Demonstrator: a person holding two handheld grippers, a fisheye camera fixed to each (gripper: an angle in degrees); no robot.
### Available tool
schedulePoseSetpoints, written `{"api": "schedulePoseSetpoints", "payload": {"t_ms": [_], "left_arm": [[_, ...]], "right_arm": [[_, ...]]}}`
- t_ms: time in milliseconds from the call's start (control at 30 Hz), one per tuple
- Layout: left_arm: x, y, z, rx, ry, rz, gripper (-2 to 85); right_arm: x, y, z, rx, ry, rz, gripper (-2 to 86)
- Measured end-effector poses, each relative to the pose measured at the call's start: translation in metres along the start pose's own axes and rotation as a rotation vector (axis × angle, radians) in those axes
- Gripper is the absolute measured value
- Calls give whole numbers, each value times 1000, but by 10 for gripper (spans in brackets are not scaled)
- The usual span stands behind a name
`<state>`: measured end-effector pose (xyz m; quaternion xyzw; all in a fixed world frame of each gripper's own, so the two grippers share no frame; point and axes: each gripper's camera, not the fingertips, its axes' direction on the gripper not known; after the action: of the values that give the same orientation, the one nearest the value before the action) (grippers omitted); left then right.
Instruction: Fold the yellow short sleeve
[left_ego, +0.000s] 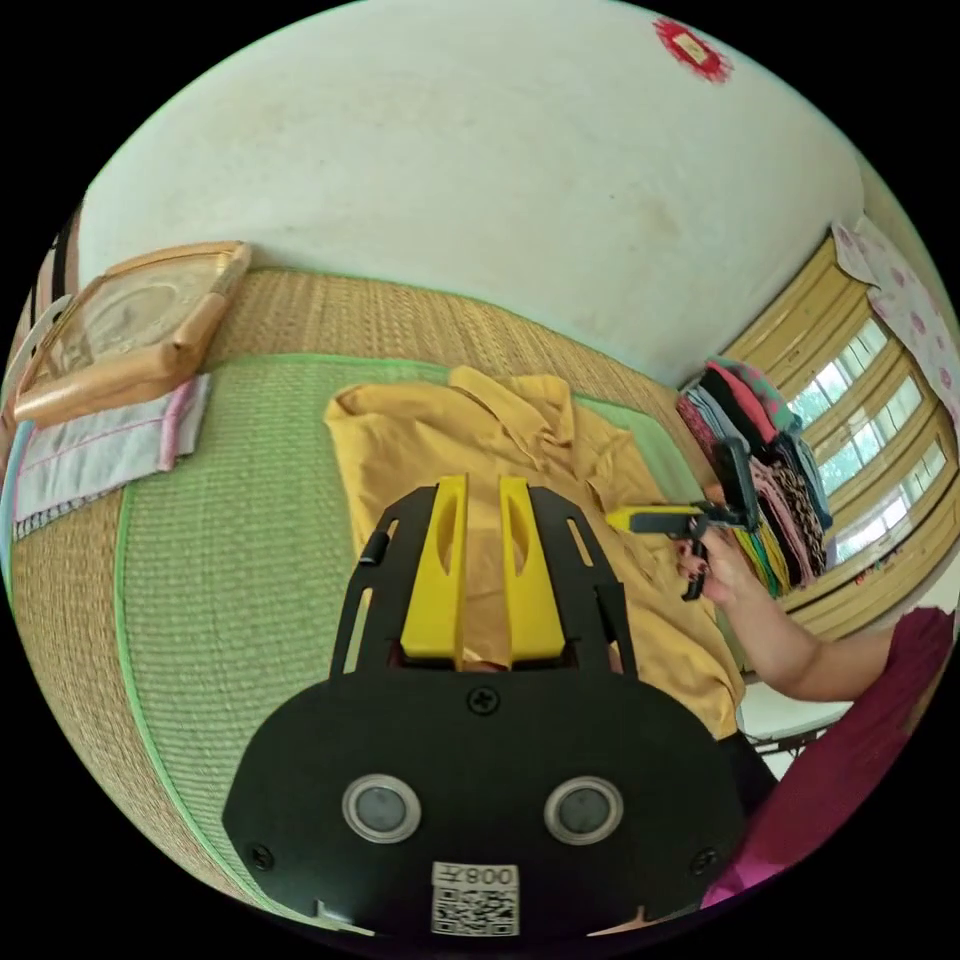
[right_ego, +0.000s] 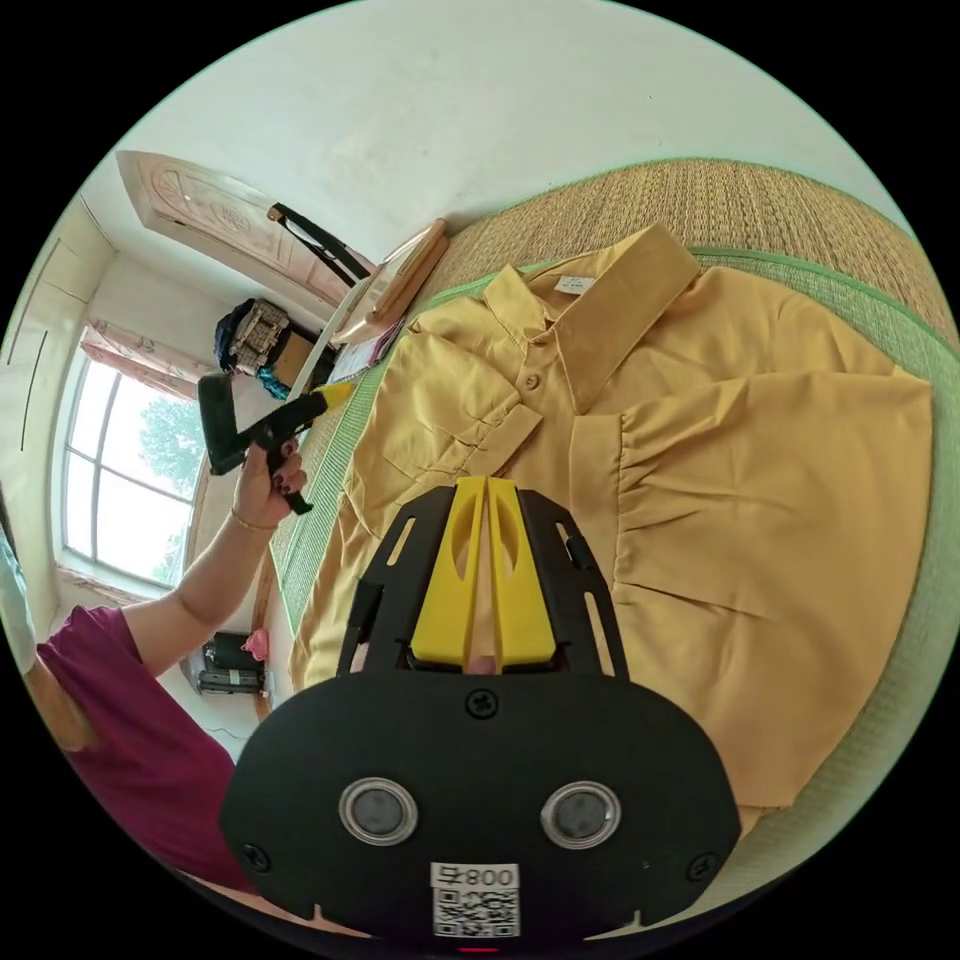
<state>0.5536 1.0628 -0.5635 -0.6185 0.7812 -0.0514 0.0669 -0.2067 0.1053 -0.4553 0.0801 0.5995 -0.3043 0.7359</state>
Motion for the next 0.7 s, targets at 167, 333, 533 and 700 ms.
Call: {"api": "schedulePoseSetpoints", "payload": {"t_ms": [167,333,533,700], "left_arm": [[-51,-53,33,-31,-134,-132,64],[-69,-72,75,-135,-238,-178,19],[-81,-87,85,-83,-273,-196,3],[-90,-89,84,-10,-225,-236,1]], "right_arm": [[-37,-11,-4,40,-31,-80,1],[-105,-22,42,-43,-23,-240,2],[-153,-7,114,-221,92,-353,1],[-167,5,120,-182,94,-344,2]]}}
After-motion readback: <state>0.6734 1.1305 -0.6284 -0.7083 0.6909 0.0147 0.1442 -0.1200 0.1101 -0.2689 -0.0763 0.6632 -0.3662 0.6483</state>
